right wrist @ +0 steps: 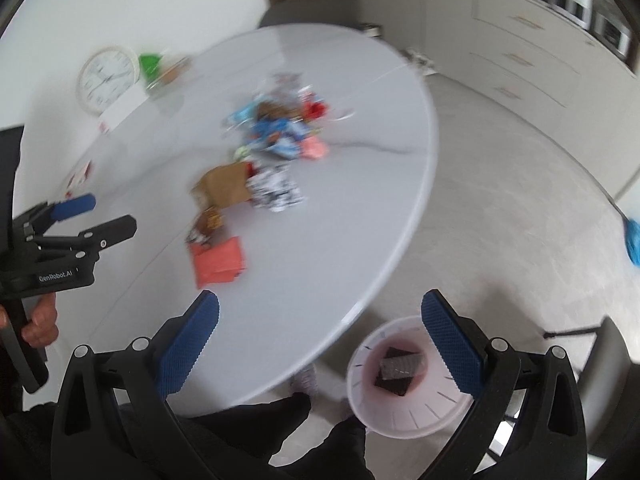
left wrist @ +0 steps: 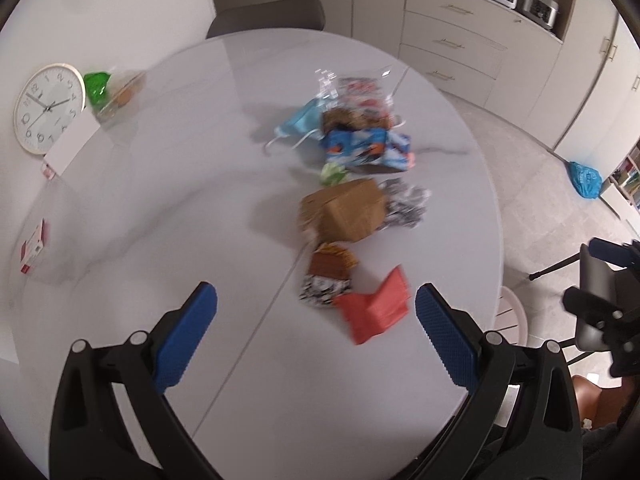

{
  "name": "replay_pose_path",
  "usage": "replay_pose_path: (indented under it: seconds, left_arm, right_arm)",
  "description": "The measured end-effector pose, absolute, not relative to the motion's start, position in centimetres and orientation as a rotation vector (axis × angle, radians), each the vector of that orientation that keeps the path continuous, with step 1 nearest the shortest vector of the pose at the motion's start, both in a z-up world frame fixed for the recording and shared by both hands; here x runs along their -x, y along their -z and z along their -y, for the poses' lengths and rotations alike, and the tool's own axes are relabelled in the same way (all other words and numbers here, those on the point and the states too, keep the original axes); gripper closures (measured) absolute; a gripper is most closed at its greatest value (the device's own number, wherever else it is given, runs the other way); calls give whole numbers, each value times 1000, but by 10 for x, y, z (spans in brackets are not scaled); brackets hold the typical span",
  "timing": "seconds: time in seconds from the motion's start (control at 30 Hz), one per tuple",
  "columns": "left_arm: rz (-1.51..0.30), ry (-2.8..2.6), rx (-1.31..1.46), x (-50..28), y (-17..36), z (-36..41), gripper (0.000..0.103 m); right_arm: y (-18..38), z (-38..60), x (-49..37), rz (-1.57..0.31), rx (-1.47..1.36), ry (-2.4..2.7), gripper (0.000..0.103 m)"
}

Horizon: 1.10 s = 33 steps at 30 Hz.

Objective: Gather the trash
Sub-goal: 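Move the right tool back over the table toward the red wrapper, then grasp the red wrapper with the right tool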

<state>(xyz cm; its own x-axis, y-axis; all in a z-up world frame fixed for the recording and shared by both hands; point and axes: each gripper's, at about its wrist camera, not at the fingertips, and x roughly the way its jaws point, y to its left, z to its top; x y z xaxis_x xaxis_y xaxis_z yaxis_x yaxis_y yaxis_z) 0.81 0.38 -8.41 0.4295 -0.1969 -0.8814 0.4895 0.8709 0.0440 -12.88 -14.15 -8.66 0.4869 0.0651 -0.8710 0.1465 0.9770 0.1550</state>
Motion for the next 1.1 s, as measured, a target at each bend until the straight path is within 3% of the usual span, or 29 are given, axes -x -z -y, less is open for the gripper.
replay_pose_path:
  seconds: [0.27, 0.57, 0.83, 0.9, 1.1]
  left_arm:
    - [-1114, 407, -269, -21, 103, -46, 8]
    - [-1157, 420, -246, -32, 124, -75, 8]
    - [-1182, 438, -242, -34, 143, -86, 8]
    - [-1188, 444, -251, -36, 148, -85, 8]
    - [-1195, 473, -272, -45, 153, -78, 8]
  right_arm:
    - [119, 76, 81, -1105, -60, -168, 2]
    - [151, 1, 58, -1107, 554, -574, 3]
    - [179, -18, 35, -1198, 721, -748, 25]
    - [183, -18, 30, -1240, 716, -771, 38]
    - [186, -12, 30, -1283, 659, -757, 57]
